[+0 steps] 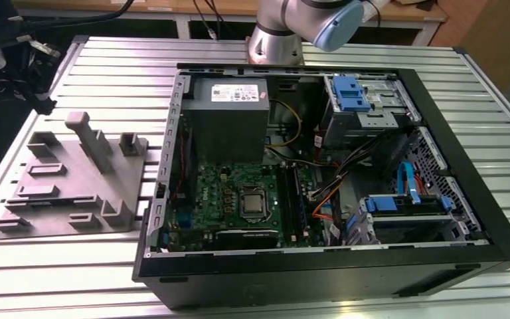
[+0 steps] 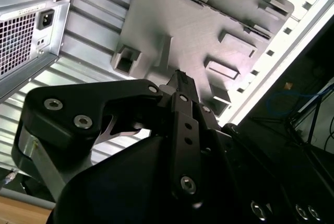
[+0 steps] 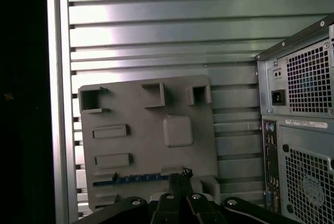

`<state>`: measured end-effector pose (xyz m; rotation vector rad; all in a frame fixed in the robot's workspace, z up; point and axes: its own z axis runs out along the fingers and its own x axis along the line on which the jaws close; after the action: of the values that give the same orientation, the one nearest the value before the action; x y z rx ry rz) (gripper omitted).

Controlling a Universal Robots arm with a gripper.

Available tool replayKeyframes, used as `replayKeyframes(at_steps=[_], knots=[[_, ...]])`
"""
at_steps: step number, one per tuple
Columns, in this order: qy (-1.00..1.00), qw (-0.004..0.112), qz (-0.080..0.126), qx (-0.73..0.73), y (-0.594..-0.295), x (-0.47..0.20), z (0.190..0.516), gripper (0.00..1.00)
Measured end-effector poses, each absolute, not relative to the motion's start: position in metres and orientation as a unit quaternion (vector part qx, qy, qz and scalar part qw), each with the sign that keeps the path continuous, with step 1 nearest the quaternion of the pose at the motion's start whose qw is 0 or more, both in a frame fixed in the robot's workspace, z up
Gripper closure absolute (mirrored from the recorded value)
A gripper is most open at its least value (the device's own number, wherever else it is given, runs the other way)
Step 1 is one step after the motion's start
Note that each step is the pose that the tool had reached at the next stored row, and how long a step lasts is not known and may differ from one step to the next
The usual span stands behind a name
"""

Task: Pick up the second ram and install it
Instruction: 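Reach for the second ram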

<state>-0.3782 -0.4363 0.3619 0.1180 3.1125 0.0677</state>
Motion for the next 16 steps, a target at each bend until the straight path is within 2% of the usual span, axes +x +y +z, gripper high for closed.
replayKeyframes(at_steps=[16], knots=[[0.999,0.013,0.022,0.038,-0.449,-0.394,0.346,0.90]])
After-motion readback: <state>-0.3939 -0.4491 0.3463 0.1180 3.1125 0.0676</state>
